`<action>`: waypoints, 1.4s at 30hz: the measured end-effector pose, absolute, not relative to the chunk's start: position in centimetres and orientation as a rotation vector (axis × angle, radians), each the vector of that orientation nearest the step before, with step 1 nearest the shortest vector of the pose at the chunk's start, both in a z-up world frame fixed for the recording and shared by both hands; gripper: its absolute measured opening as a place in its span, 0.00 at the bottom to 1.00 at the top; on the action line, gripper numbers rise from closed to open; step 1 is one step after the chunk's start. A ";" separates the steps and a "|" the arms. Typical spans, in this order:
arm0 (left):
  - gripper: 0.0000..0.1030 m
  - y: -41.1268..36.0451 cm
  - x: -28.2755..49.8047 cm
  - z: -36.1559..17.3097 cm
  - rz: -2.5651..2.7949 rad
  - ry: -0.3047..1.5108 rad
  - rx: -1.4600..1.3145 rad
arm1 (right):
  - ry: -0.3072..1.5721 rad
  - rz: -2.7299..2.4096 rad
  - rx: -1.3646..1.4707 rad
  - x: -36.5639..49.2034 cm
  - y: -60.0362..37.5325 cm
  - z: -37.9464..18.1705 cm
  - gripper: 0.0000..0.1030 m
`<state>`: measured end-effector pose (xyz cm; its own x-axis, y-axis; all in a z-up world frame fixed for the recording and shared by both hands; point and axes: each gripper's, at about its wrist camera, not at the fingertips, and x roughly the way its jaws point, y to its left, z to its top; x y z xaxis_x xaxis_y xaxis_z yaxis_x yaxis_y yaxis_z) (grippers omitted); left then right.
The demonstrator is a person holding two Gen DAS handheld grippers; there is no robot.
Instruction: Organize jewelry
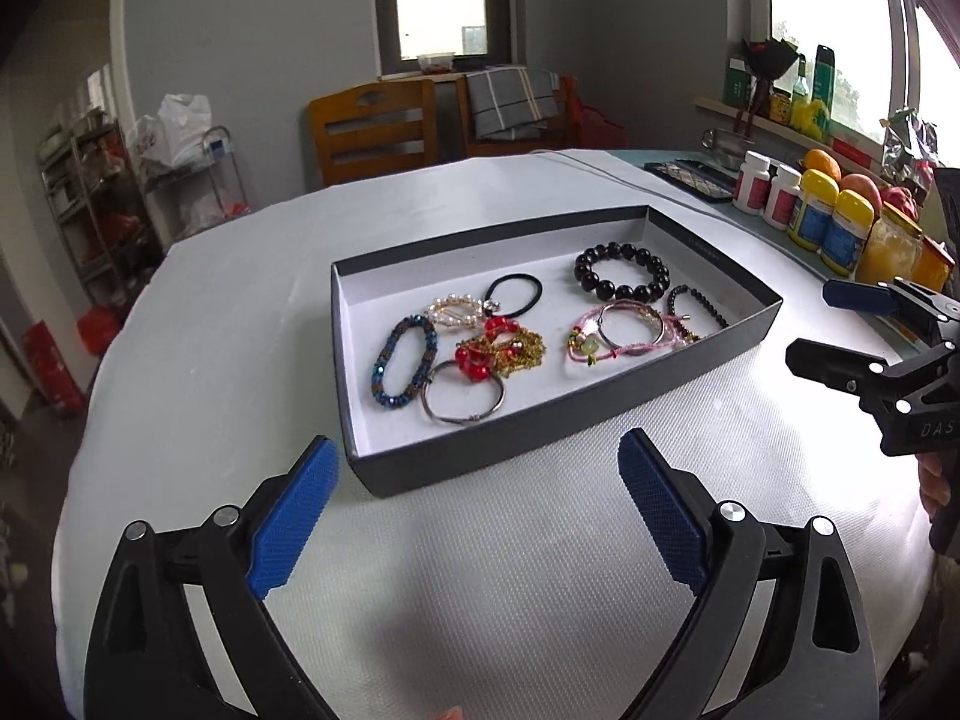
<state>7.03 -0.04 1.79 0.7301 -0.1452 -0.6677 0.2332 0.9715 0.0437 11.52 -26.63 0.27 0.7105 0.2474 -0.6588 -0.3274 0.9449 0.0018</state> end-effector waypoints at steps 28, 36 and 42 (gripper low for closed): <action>0.93 0.1 5.7 0.7 -0.189 0.699 0.130 | 0.675 0.303 -0.143 10.2 -26.1 -0.2 0.94; 0.93 0.0 5.8 0.7 -0.191 0.703 0.119 | 0.675 0.305 -0.143 10.2 -26.1 -0.2 0.94; 0.93 -0.3 5.5 0.8 -0.183 0.660 0.168 | 0.680 0.307 -0.143 10.1 -26.1 -0.3 0.94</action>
<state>5.47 -0.29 0.82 0.7748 -0.1147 -0.6217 0.2213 0.9704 0.0967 10.10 -26.09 -0.28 0.7349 0.2324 -0.6371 -0.3249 0.9453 -0.0299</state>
